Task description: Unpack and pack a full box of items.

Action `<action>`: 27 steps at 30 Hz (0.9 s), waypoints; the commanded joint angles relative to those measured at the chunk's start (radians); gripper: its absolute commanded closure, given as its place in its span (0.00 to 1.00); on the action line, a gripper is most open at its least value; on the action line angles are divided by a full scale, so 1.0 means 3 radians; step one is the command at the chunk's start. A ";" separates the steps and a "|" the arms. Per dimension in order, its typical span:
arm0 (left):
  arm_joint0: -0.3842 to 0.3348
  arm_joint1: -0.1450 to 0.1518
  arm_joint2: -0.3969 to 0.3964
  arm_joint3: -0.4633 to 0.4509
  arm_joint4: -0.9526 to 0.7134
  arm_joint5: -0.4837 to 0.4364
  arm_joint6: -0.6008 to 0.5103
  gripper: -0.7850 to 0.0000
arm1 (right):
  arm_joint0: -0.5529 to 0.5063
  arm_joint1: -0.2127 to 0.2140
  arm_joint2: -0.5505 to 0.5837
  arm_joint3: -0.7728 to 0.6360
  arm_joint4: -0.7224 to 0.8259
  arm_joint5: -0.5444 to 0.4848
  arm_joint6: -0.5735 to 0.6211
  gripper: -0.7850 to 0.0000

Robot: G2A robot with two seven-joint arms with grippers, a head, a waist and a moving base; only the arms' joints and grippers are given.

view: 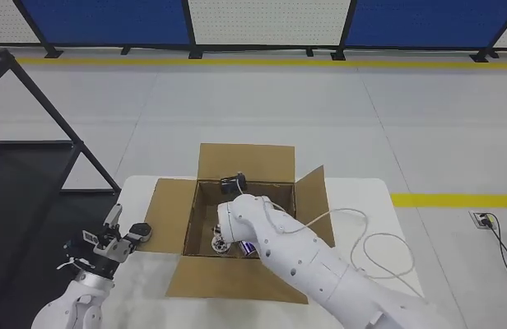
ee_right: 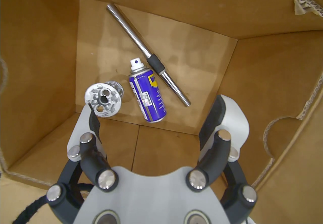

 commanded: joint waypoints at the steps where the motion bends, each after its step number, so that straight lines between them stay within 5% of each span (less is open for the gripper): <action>1: 0.0001 -0.0001 0.0010 -0.0003 -0.0006 0.0005 -0.0001 0.00 | 0.0036 -0.0059 -0.0068 0.0161 -0.0021 -0.0050 0.0051 0.00; 12: -0.0015 -0.0002 0.0033 0.0074 0.0029 -0.0011 0.0030 0.00 | 0.0023 -0.0058 -0.0065 0.0161 -0.0020 -0.0060 0.0027 0.00; 27: 0.0006 -0.0002 0.0006 0.0063 -0.0024 -0.0058 0.0034 0.00 | 0.0025 -0.0215 -0.0092 0.0580 -0.0153 -0.0617 0.0209 0.00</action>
